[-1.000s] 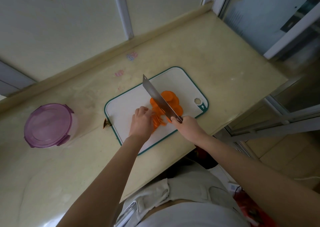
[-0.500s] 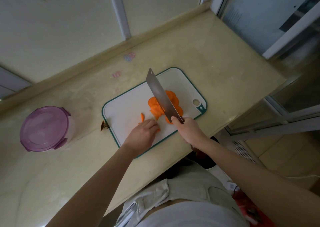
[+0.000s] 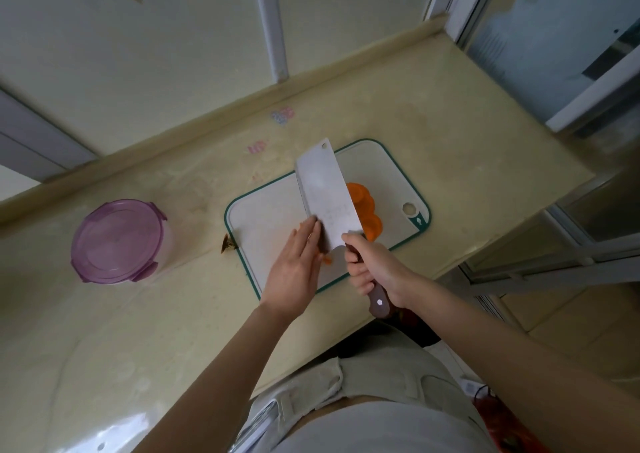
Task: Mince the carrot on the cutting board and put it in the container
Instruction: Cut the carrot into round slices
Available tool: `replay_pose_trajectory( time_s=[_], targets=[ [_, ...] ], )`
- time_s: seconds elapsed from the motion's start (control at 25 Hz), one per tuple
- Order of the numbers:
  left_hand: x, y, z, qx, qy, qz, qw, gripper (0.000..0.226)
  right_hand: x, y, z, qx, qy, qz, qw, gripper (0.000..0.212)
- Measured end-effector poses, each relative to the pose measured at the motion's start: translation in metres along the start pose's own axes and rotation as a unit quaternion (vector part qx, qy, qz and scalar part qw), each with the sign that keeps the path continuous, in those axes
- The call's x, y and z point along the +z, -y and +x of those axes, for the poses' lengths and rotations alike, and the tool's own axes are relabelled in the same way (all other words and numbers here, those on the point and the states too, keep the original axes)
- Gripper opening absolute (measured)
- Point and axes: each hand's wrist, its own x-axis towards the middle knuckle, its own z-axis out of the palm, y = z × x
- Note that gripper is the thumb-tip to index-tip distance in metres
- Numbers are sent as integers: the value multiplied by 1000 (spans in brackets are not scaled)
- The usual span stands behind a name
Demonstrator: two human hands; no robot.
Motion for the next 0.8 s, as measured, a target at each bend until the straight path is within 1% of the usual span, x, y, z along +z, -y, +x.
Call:
replay_pose_trajectory(
  time_s=[0.12, 0.2, 0.24, 0.36, 0.48, 0.56, 0.64, 0.68, 0.72, 0.76, 0.8],
  targets=[
    [5, 20, -26, -14, 30, 85, 996, 48, 4, -5, 2, 3, -10, -29, 1000, 42],
    [1, 24, -26, -43, 19, 80, 996, 47, 6, -8, 4, 6, -12, -45, 999, 43],
    [-2, 22, -22, -43, 8, 66, 997, 47, 6, -9, 6, 9, -12, -51, 999, 44],
    [-8, 13, -13, 26, 17, 63, 998, 52, 8, -10, 10, 23, 2, -60, 998, 46],
    [-6, 19, -16, 31, 40, 91, 995, 54, 9, -10, 8, 13, -14, -60, 998, 45],
    [0, 28, -26, 33, 40, 121, 991, 52, 8, -10, 7, 0, -28, -55, 998, 44],
    [0, 35, -32, 25, 13, 121, 992, 46, 8, -10, 8, -11, -27, -61, 998, 44],
    [-3, 36, -32, 11, -13, 95, 995, 41, 7, -11, 9, -25, -33, -82, 996, 43],
    [-8, 35, -29, -2, -55, 61, 997, 33, 5, -11, 8, -55, -50, -126, 989, 43],
    [-16, 31, -25, -14, -101, 31, 994, 24, 3, -12, 7, -99, -75, -189, 974, 43],
    [-25, 27, -20, -24, -149, 13, 988, 17, 0, -12, 5, -150, -96, -259, 949, 49]
  ],
)
